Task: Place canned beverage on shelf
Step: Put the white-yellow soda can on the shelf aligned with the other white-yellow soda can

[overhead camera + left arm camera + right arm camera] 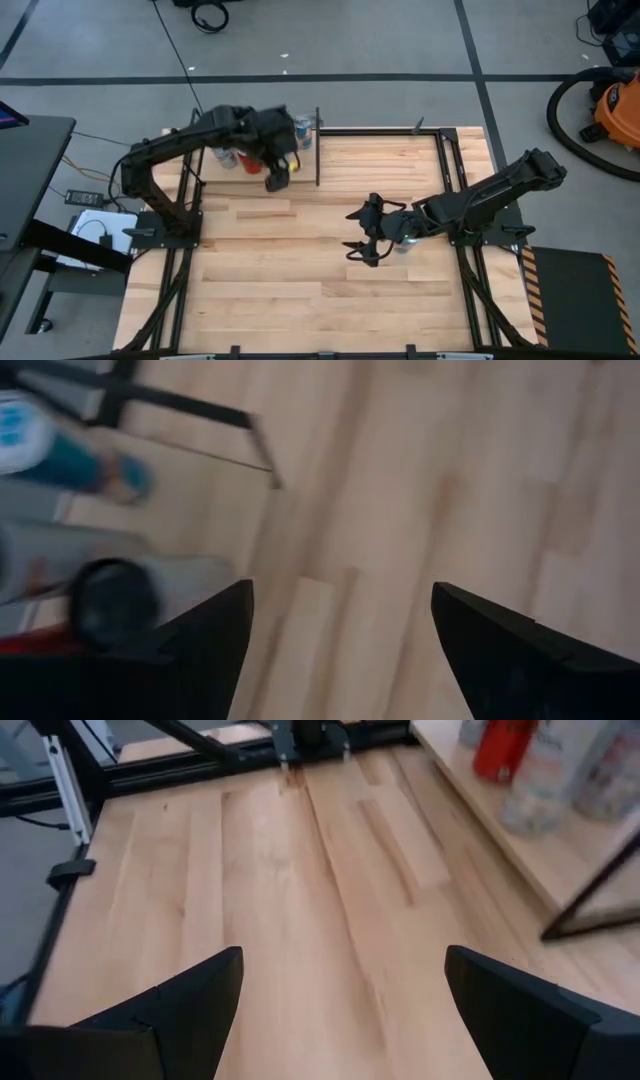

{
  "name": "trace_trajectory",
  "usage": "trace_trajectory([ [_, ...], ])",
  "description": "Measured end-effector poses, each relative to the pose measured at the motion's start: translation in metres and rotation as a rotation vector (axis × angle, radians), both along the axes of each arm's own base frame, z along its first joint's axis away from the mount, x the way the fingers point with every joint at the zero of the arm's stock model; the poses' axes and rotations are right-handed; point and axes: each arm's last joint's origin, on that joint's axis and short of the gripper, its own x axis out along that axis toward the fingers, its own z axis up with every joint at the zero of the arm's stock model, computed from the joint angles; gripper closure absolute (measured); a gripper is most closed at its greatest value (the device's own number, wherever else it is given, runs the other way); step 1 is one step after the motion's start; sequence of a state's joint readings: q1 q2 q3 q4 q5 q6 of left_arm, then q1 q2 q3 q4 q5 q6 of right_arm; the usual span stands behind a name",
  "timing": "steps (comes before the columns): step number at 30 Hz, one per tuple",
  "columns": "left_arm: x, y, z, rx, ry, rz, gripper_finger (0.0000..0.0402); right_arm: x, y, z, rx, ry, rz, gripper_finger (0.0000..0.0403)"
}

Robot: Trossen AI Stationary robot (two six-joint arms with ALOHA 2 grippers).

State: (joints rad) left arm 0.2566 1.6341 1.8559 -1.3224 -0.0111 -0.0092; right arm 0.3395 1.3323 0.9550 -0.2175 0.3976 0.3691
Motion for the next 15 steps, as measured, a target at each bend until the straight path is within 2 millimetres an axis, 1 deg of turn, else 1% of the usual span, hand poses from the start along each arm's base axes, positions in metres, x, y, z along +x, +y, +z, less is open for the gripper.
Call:
trace_trajectory([
  [4,0.006,-0.030,-0.003,-0.006,0.008,-0.089,0.0095,-0.021,0.000,0.021,0.083,0.062,-0.051,0.0046],
  [7,0.008,-0.052,-0.004,-0.027,0.020,-0.122,0.0095,-0.038,-0.001,0.032,0.092,0.125,-0.067,0.0046],
  [11,0.009,-0.080,-0.004,-0.046,0.018,-0.174,0.0095,-0.060,-0.005,0.042,0.098,0.196,-0.069,0.0046],
  [15,0.008,-0.107,-0.004,-0.059,0.018,-0.233,0.0095,-0.083,-0.012,0.043,0.125,0.294,-0.120,0.0046],
])
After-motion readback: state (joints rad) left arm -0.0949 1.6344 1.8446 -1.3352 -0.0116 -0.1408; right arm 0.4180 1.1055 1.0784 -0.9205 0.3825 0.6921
